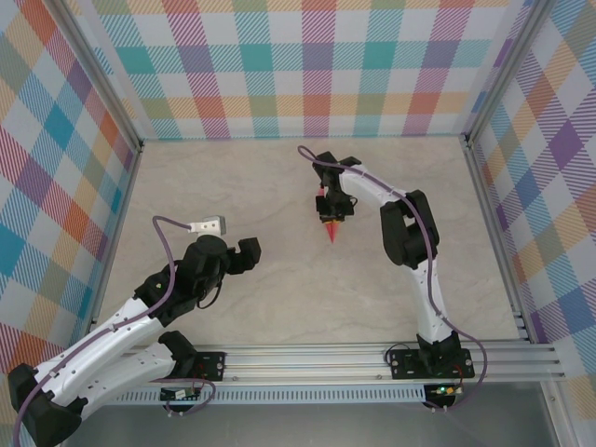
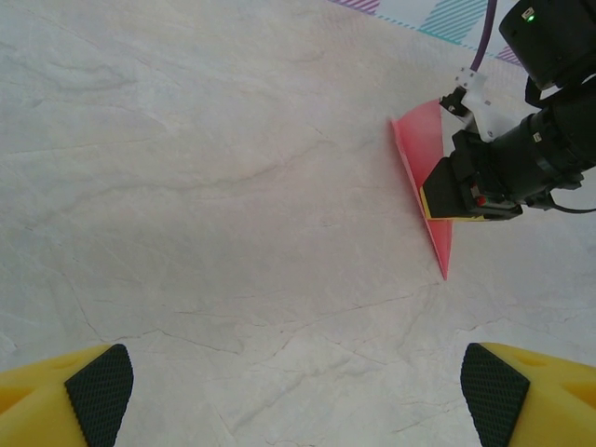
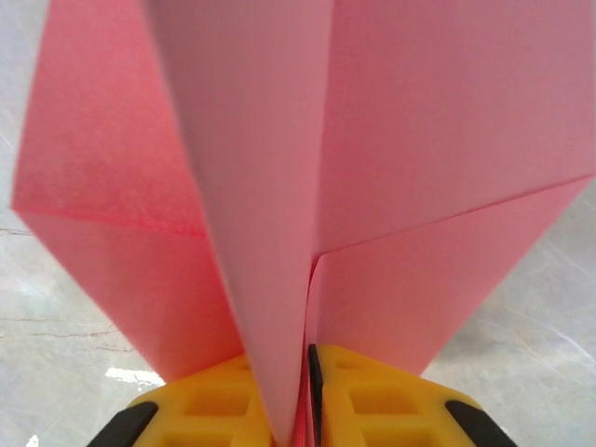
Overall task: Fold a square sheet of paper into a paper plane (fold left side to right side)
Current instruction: Place the paper plane at the center of the table.
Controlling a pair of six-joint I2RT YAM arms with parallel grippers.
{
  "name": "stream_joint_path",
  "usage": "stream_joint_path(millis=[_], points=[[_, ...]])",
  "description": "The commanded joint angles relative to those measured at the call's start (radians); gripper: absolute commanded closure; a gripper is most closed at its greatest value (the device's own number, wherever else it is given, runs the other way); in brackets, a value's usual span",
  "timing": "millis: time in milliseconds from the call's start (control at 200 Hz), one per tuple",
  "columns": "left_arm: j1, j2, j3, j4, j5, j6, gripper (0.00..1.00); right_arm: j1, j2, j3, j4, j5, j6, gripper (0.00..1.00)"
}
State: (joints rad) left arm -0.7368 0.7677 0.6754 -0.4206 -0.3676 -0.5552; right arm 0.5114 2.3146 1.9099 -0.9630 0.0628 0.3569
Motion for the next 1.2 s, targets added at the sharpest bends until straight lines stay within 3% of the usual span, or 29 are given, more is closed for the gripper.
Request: stream_joint_path(millis=[0,240,515,655,775,900,1075,1195], points=[[0.009,-0.005,0.009,-0.02,0.014,0.017,0.07,-0.002,0.012,0.02,-0.029,-0.017,-0.003,0.83],[0.009,-0.017,0.004,-0.023,0.014,0.015,0.07,-0.002,-0.032,0.018,-0.041,-0.008,-0.013,0.79],[0.009,-0.007,0.003,-0.022,0.006,0.019,0.06,0.015,-0.112,0.001,-0.081,0.017,-0.03,0.62],[0.008,0.002,0.005,-0.032,-0.034,0.004,0.06,0.033,-0.235,-0.048,-0.103,0.057,-0.032,0.53],[0.021,0.03,0.023,-0.046,-0.089,-0.011,0.03,0.036,-0.432,-0.205,-0.049,0.108,-0.026,0.48],[0.09,0.067,0.053,-0.025,-0.085,0.022,0.01,0.02,-0.71,-0.451,0.095,0.202,-0.027,0.29],[0.254,0.076,0.063,0.045,-0.136,0.102,0.0,-0.099,-1.015,-0.768,0.31,0.245,-0.056,0.01],[0.367,0.077,0.009,0.187,-0.233,0.114,0.0,-0.194,-1.117,-0.921,0.434,0.262,-0.092,0.0]])
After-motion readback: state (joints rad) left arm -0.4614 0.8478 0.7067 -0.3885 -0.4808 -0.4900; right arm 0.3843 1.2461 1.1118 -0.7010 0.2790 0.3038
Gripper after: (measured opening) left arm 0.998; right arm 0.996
